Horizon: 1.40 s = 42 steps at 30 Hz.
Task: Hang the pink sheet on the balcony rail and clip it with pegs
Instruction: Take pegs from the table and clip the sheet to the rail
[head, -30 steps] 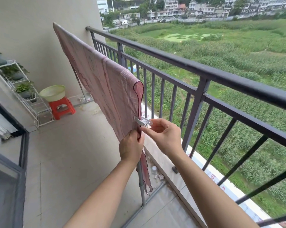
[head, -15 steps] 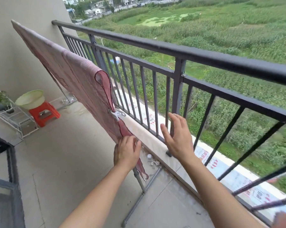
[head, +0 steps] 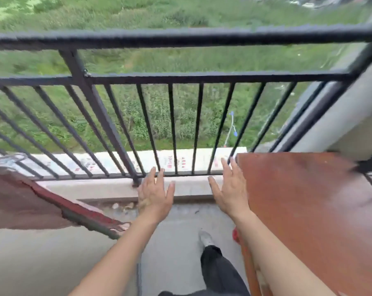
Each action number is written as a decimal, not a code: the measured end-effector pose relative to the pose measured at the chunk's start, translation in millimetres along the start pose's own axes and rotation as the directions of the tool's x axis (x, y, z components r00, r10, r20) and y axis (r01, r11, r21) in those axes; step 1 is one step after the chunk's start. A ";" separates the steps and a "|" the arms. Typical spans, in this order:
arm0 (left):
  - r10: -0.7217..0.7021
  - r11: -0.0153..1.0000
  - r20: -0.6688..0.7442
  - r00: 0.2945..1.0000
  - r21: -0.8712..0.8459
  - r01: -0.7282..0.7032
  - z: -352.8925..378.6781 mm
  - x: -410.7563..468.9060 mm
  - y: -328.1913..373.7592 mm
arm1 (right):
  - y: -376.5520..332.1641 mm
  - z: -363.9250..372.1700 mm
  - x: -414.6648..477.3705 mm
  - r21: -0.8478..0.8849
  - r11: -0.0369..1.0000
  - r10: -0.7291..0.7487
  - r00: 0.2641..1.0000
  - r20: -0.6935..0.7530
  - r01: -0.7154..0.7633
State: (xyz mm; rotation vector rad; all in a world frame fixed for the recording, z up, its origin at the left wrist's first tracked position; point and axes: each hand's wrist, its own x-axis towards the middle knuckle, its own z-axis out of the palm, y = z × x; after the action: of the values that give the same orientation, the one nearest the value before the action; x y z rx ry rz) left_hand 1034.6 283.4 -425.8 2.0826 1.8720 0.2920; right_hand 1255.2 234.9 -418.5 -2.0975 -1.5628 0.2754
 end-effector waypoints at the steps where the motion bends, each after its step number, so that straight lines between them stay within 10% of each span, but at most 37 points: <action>1: 0.067 0.998 0.064 0.996 0.013 -0.068 14.9 -4.1 17.7 | 21.6 -10.4 -19.1 -0.029 0.996 0.087 0.996 -0.020 -0.087; 14: 0.704 0.666 0.392 0.592 -0.072 -0.743 133.7 -125.3 245.6 | 203.1 -121.2 -262.6 -0.019 0.535 0.814 0.521 -0.255 -0.845; 27: 0.547 0.552 0.755 0.362 -0.001 -0.834 278.2 -205.3 260.3 | 306.6 -57.1 -348.4 0.001 0.198 0.980 0.198 0.008 -0.980; 33: 0.414 0.532 0.849 0.329 0.068 -0.844 313.0 -225.2 249.8 | 339.7 -60.3 -391.1 0.011 -0.119 0.989 -0.120 -0.084 -0.993; 42: 0.367 0.540 0.890 0.270 0.033 -0.841 301.3 -213.4 255.1 | 355.1 -64.0 -418.8 0.159 -0.027 0.986 -0.053 -0.161 -0.987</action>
State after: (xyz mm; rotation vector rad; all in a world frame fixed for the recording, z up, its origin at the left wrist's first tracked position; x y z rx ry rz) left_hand 1354.4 18.9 -596.6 2.5392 0.4338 -1.0137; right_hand 1447.3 -250.6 -600.3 -2.7224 0.5291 0.4597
